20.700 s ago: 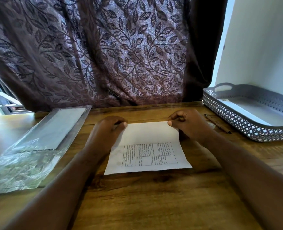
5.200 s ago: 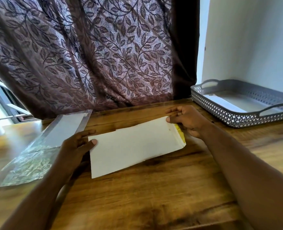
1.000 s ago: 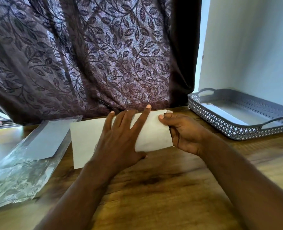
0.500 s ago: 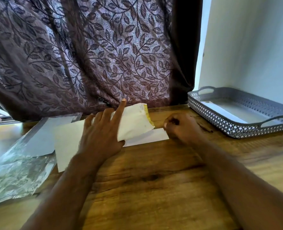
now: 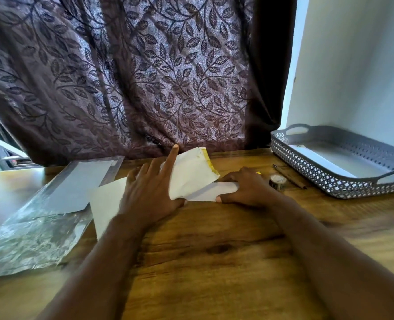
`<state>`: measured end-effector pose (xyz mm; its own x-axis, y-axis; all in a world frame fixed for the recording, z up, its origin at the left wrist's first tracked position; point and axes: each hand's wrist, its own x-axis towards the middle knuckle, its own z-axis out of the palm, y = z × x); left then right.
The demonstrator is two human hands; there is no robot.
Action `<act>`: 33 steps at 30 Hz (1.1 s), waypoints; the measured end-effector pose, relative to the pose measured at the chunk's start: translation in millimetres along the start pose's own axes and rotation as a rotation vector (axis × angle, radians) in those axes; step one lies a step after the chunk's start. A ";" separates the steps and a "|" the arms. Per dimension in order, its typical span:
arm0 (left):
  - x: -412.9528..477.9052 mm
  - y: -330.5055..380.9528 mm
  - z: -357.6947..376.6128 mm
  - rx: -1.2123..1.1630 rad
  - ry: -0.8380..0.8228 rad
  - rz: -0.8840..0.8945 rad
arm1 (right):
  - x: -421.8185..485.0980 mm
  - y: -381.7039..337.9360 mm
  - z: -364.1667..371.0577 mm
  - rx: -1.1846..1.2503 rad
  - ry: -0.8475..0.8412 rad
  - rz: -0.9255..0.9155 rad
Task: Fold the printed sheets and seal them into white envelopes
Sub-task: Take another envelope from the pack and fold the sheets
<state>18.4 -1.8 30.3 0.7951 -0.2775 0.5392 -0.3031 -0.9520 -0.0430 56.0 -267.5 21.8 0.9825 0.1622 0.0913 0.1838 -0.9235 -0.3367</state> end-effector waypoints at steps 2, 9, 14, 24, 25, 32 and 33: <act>0.6 -1.9 0.9 -0.023 0.001 -0.011 | -1.2 4.8 0.7 0.133 0.049 -0.010; 2.1 -6.4 2.2 -0.054 0.007 -0.040 | -5.1 15.8 -7.6 0.650 0.320 0.112; 2.3 -6.5 2.5 -0.057 0.004 -0.050 | -6.9 21.3 -18.8 1.053 0.531 0.239; 2.4 -10.1 7.5 -0.088 -0.012 -0.094 | -15.9 28.7 -35.8 1.208 0.801 0.179; 2.4 -10.2 7.1 -0.091 -0.014 -0.098 | -16.1 28.6 -35.3 1.219 0.781 0.168; 1.3 -10.6 8.9 -0.098 -0.056 -0.053 | -16.4 23.8 -33.1 1.113 0.678 0.097; 1.1 -10.0 8.8 -0.099 -0.056 -0.040 | -16.2 21.4 -32.8 1.103 0.650 0.098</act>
<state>26.9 6.3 23.9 0.8349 -0.2486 0.4910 -0.3183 -0.9459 0.0624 43.1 -301.3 43.9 0.8557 -0.3763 0.3551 0.3452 -0.0960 -0.9336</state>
